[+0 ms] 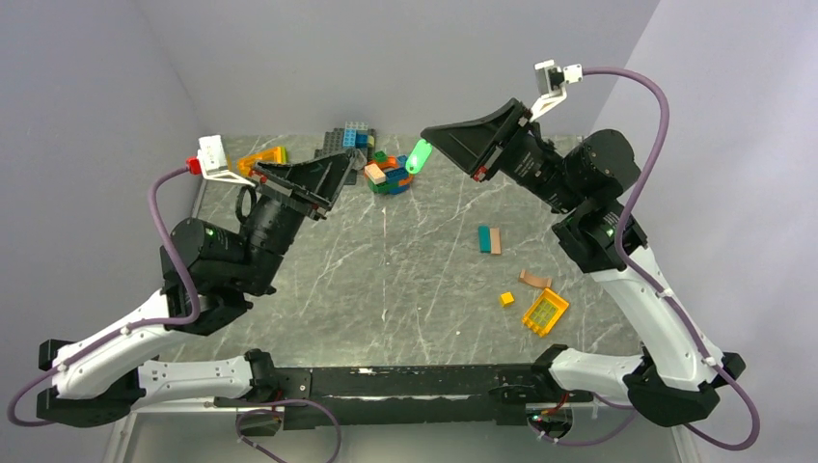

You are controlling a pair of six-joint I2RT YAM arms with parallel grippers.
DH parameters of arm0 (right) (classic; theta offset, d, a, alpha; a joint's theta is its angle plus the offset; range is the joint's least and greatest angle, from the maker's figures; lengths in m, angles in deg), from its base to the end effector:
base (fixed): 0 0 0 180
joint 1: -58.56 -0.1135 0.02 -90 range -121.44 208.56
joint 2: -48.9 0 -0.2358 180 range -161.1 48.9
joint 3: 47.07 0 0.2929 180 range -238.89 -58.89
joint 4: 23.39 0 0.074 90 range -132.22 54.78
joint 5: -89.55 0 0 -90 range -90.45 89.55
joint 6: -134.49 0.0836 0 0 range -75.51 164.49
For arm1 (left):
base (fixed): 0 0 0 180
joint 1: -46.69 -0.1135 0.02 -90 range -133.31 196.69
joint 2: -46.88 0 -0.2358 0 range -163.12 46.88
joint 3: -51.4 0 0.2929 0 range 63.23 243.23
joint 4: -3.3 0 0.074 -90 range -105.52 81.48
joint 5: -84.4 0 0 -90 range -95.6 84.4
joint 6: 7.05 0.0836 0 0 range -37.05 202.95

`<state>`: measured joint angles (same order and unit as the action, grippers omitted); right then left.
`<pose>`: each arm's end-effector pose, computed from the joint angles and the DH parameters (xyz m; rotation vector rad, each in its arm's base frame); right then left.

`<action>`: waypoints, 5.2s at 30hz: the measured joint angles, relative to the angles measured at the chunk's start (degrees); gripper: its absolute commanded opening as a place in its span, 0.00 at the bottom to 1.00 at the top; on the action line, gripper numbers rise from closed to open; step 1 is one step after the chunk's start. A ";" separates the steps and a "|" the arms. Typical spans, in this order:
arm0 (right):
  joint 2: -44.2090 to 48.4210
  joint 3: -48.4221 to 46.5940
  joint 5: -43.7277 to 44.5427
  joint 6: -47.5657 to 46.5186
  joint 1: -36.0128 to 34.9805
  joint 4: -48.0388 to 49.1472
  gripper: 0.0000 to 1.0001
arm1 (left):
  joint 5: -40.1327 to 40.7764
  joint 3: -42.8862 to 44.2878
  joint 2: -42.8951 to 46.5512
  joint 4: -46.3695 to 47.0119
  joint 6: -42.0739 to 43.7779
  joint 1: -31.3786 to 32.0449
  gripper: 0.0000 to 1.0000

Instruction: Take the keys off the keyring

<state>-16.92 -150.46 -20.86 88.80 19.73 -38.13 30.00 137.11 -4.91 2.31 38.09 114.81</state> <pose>0.2123 0.2083 0.5663 -0.2876 1.3048 1.4623 0.1332 -0.2012 0.5394 -0.4000 1.1661 -1.4397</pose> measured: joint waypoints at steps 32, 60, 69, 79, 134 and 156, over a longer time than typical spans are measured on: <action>15.08 13.90 8.00 -3.19 0.00 -27.04 0.00 | -10.84 -17.00 -2.93 -57.00 4.04 -22.60 0.00; 23.61 13.00 14.56 -3.37 0.00 -40.63 0.00 | -14.95 -10.84 -37.51 -61.51 13.49 -44.85 0.97; 23.96 12.72 15.98 -3.48 0.00 -43.60 0.00 | -13.94 -5.14 -37.70 -63.69 13.81 -45.59 0.99; 18.38 12.46 14.75 -6.71 0.00 -46.01 0.00 | -17.53 -4.15 -28.24 -64.22 13.77 -45.59 0.99; -40.72 0.37 3.37 -9.79 -0.09 -47.74 0.72 | -19.98 -39.32 39.52 -48.74 23.21 -45.38 0.99; -17.59 12.50 3.67 -6.34 -0.17 -34.69 1.00 | -27.80 -39.74 37.68 -46.38 26.23 -45.16 0.99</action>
<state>-34.51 -137.96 -17.18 82.46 19.55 -72.82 2.19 97.38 32.77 -44.07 64.32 69.65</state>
